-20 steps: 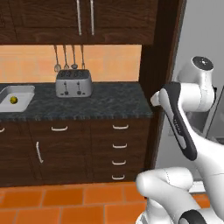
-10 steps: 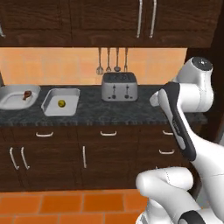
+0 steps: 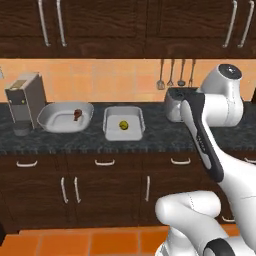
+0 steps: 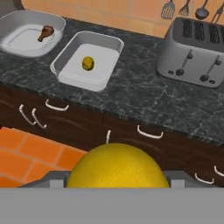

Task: Place one lemon and one chicken drumstick in each tupperware on the nearby counter, to pack two identical lunches.

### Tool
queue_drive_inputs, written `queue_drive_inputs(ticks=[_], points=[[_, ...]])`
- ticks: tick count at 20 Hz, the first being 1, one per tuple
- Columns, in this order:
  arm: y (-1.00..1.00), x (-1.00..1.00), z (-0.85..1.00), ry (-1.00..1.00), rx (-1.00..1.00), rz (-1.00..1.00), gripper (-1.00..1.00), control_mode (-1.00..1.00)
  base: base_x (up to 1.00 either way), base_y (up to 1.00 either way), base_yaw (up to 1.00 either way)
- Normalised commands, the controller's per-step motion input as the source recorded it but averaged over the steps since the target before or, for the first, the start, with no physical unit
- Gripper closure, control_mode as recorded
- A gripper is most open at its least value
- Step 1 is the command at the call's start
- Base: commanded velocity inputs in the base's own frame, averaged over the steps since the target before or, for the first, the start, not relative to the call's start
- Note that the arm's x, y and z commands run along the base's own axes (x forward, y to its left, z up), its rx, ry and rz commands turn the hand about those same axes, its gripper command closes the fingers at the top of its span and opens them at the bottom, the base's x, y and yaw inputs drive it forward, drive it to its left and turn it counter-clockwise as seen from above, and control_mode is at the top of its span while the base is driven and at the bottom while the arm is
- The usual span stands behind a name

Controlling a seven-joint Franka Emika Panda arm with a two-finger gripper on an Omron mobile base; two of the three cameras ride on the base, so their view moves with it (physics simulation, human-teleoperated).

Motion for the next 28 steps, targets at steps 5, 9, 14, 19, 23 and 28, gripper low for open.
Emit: queue_drive_inputs(ticks=[5, 9, 14, 19, 23, 28], points=[[0.0, 0.0, 0.0, 0.0, 0.0, 0.0, 1.0, 1.0, 0.7, 1.0, 0.0], [0.0, 0.0, 0.0, 0.0, 0.0, 0.0, 1.0, 1.0, 0.8, 1.0, -0.09], [0.0, 0.0, 0.0, 0.0, 0.0, 0.0, 1.0, 1.0, 0.9, 1.0, -0.19], [0.0, 0.0, 0.0, 0.0, 0.0, 0.0, 1.0, 1.0, 0.54, 0.36, -0.07], [0.12, 0.61, -0.75, 0.0, 0.01, 0.0, 1.0, -1.0, 0.1, 0.06, 0.0], [0.34, 1.0, -1.0, 0.0, 0.04, 0.0, 1.0, -1.0, 0.0, 0.0, 0.0]])
